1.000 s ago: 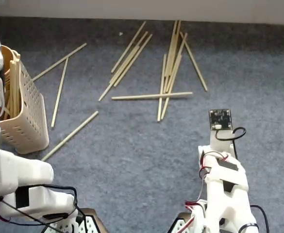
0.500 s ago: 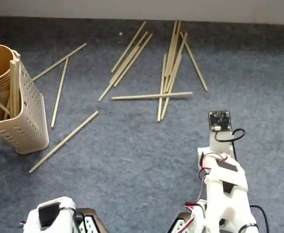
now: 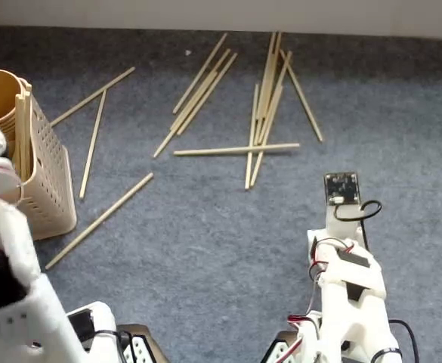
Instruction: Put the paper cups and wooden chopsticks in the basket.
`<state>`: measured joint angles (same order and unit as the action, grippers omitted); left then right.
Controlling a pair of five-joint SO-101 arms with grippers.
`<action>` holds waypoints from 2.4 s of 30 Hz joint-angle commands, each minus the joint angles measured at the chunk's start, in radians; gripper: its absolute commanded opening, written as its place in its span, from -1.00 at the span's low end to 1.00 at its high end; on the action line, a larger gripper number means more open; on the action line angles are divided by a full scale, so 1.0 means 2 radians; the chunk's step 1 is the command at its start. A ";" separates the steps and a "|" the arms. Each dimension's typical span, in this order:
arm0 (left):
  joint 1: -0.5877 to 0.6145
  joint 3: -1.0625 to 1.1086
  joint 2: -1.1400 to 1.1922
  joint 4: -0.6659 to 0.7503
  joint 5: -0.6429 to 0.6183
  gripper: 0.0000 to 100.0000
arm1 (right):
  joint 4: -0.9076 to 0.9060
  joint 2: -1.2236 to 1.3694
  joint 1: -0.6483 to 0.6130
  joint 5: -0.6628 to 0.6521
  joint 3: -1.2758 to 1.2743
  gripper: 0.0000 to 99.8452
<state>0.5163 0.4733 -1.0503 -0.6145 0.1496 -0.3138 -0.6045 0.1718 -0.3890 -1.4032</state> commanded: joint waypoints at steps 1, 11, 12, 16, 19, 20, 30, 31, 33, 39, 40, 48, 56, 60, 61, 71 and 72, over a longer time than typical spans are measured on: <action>0.005 0.010 0.036 0.044 -0.035 -0.99 | 0.007 -0.012 -0.004 -0.006 0.003 -0.84; -0.040 0.000 0.069 0.008 -0.081 -0.99 | 0.007 -0.012 -0.004 -0.006 0.003 -0.84; -0.041 0.000 0.071 -0.002 -0.091 -0.99 | 0.007 -0.012 -0.004 -0.006 0.003 -0.84; -0.041 0.023 0.069 -0.011 -0.095 -0.99 | 0.007 -0.012 -0.004 -0.006 0.003 -0.84; -0.040 0.046 0.068 -0.012 -0.094 -0.96 | 0.007 -0.012 -0.004 -0.006 0.003 -0.84; -0.040 0.049 0.067 -0.012 -0.094 -0.90 | 0.007 -0.012 -0.004 -0.006 0.003 -0.84; -0.039 0.013 0.043 -0.028 -0.060 -0.64 | 0.007 -0.012 -0.004 -0.006 0.003 -0.84; -0.039 0.000 0.036 -0.033 -0.060 -0.65 | 0.007 -0.012 -0.004 -0.006 0.003 -0.84; -0.043 -0.031 0.025 -0.051 -0.061 -0.66 | 0.007 -0.012 -0.004 -0.006 0.003 -0.84; -0.140 -0.159 0.020 -0.130 -0.059 -0.66 | 0.007 -0.012 -0.004 -0.006 0.003 -0.84; -0.159 -0.178 0.020 -0.136 -0.058 -0.66 | 0.007 -0.012 -0.004 -0.006 0.003 -0.84; -0.244 -0.219 0.120 -0.167 -0.058 -0.66 | 0.007 -0.012 -0.004 -0.006 0.003 -0.84; -0.297 -0.260 0.475 -0.199 -0.015 -0.65 | 0.007 -0.014 -0.003 -0.006 0.002 -0.84; -0.299 -0.376 0.662 -0.193 -0.018 -0.65 | 0.007 -0.014 -0.003 -0.006 0.001 -0.84; -0.297 -0.412 0.705 -0.192 -0.018 -0.65 | 0.008 -0.014 -0.003 -0.006 0.001 -0.84; -0.272 -0.784 1.036 -0.252 -0.015 -0.35 | 0.008 -0.012 -0.004 -0.006 0.002 -0.84; -0.270 -0.823 1.058 -0.266 -0.015 -0.33 | 0.008 -0.012 -0.004 -0.006 0.002 -0.84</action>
<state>-0.0483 -0.9183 0.9812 -1.0794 0.1128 -0.3138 -0.6045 0.1718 -0.3890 -1.4032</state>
